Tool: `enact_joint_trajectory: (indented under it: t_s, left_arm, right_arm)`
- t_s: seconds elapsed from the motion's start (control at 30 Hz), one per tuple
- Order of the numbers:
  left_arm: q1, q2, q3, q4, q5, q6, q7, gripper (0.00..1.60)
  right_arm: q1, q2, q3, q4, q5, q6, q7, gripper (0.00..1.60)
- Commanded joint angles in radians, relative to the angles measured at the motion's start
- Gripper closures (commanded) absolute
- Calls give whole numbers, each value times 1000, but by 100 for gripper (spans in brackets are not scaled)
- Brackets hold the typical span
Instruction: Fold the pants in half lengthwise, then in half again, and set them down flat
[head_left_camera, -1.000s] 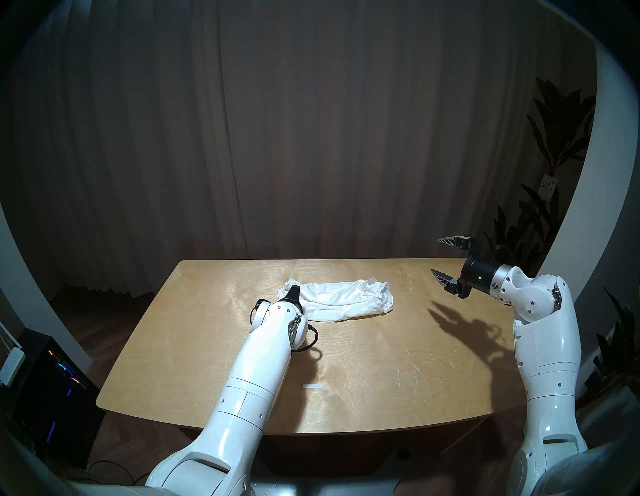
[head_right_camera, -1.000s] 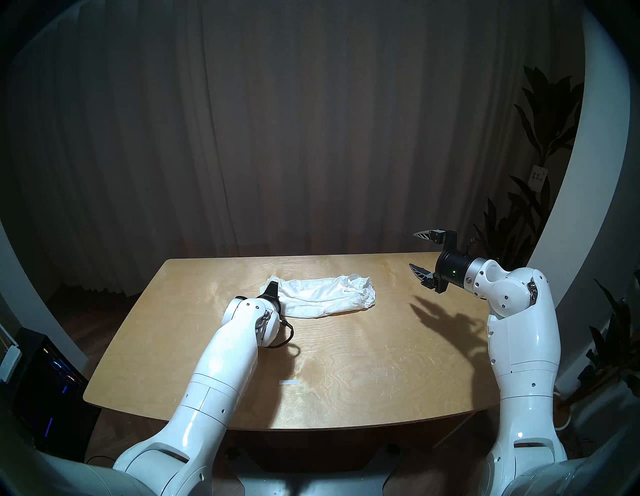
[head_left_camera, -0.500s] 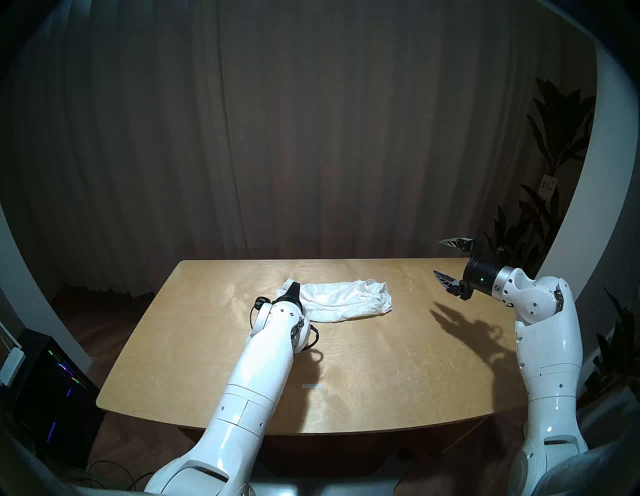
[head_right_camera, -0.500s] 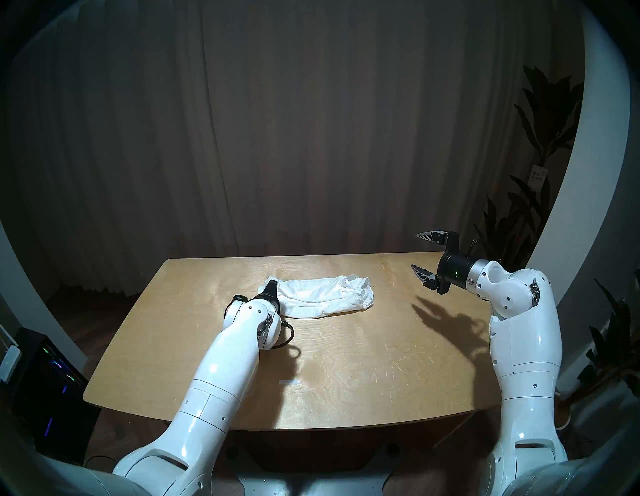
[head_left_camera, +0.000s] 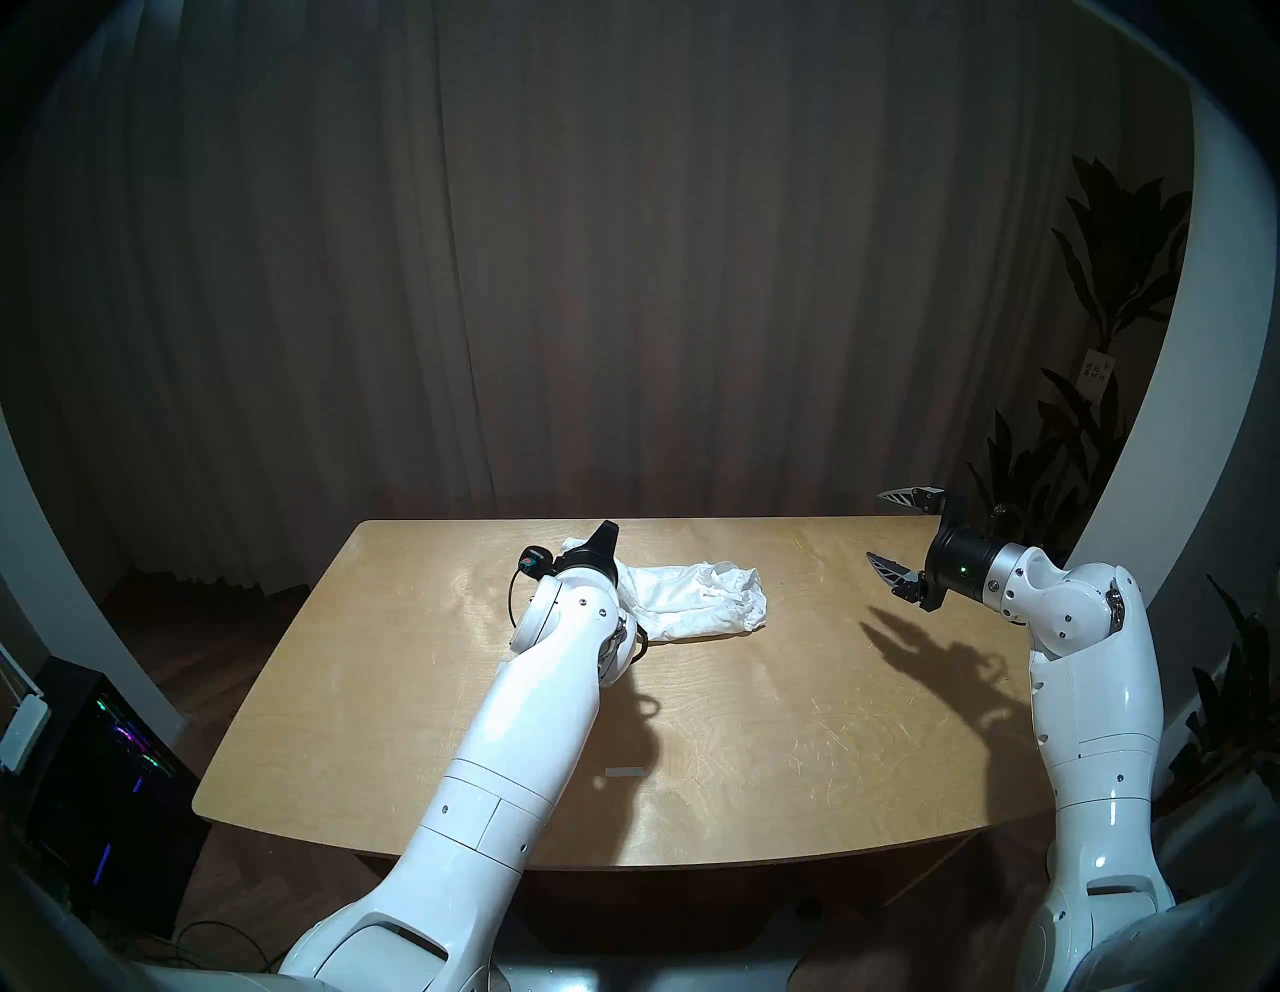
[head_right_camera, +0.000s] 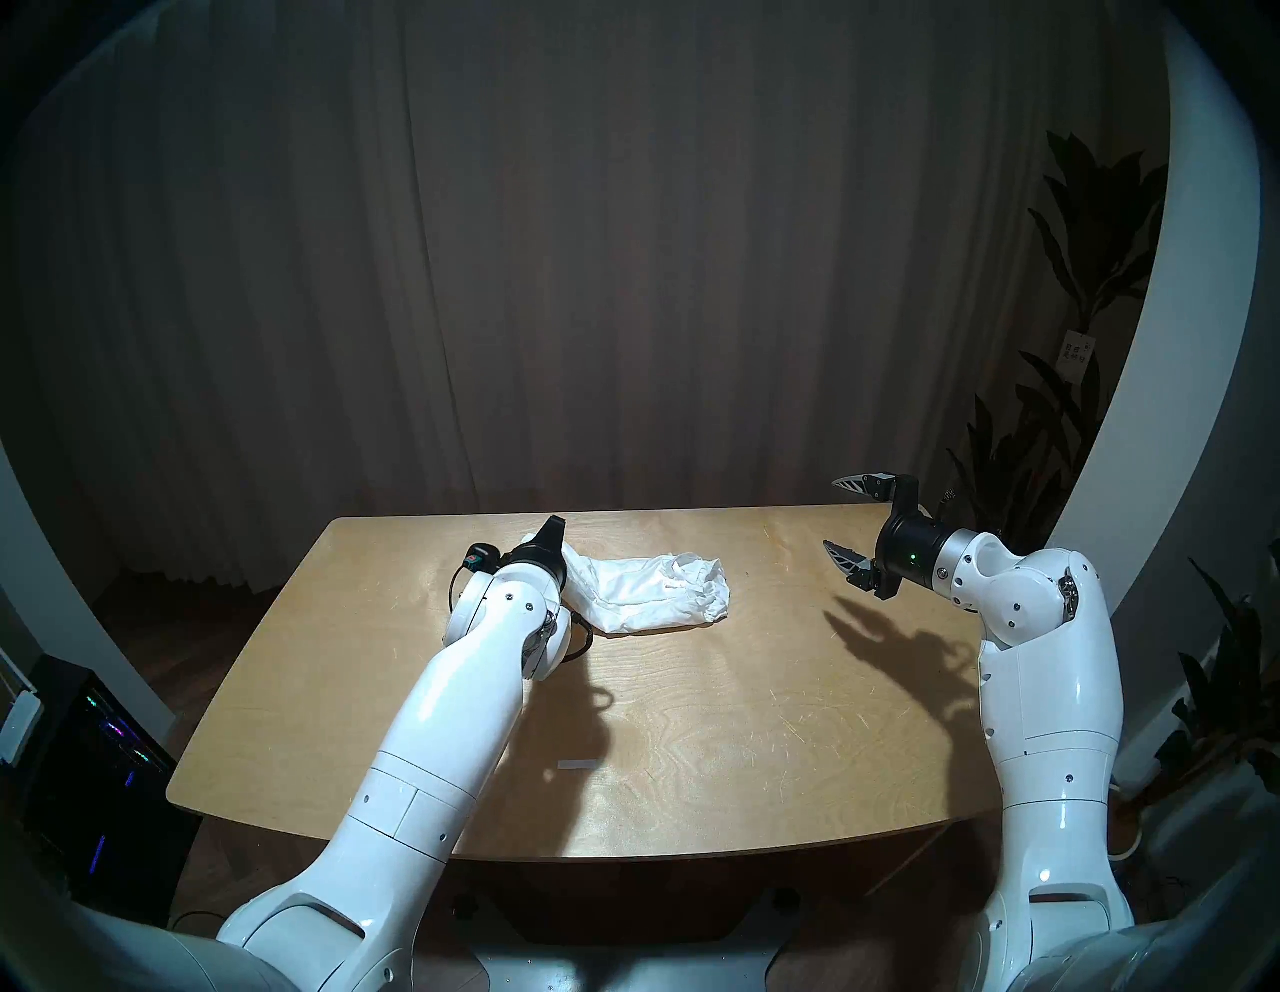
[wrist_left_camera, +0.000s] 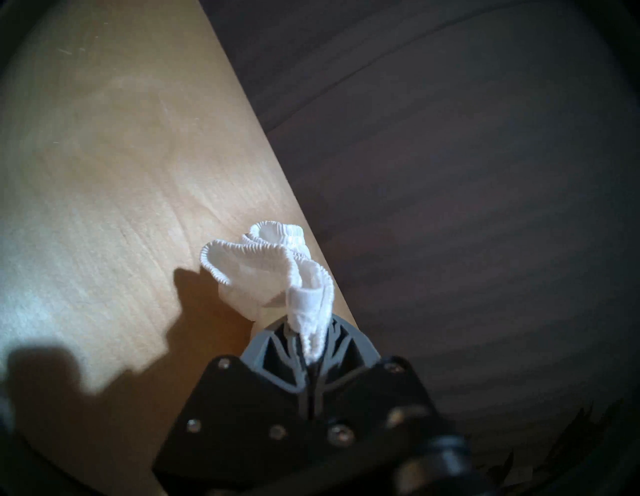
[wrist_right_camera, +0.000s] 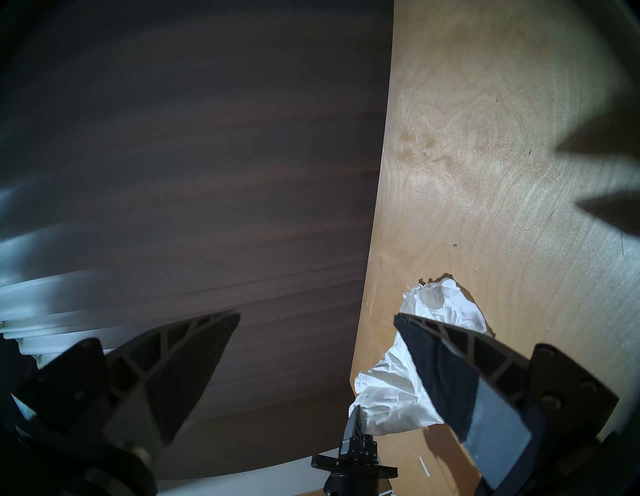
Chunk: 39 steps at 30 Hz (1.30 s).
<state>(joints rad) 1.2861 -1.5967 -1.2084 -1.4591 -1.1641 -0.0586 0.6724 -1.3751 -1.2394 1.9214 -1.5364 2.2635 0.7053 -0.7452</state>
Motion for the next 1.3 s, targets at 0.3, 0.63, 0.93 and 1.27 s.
enact_joint_trajectory:
  t_s: [0.3, 0.63, 0.93, 1.27]
  left_arm:
    - [-181, -95, 168, 139, 78, 50, -68, 160]
    - [-225, -122, 262, 283, 154, 22, -118, 160]
    - [-222, -122, 345, 345, 240, -34, -164, 160]
    - [-228, -120, 428, 433, 302, -68, -228, 160]
  right_arm:
    - [-25, -6, 47, 14, 18, 6, 19, 0]
    - [-42, -4, 81, 10, 29, 17, 25, 0]
    - [-41, -6, 89, 21, 28, 32, 31, 0]
    - [-46, -9, 96, 24, 24, 43, 38, 0]
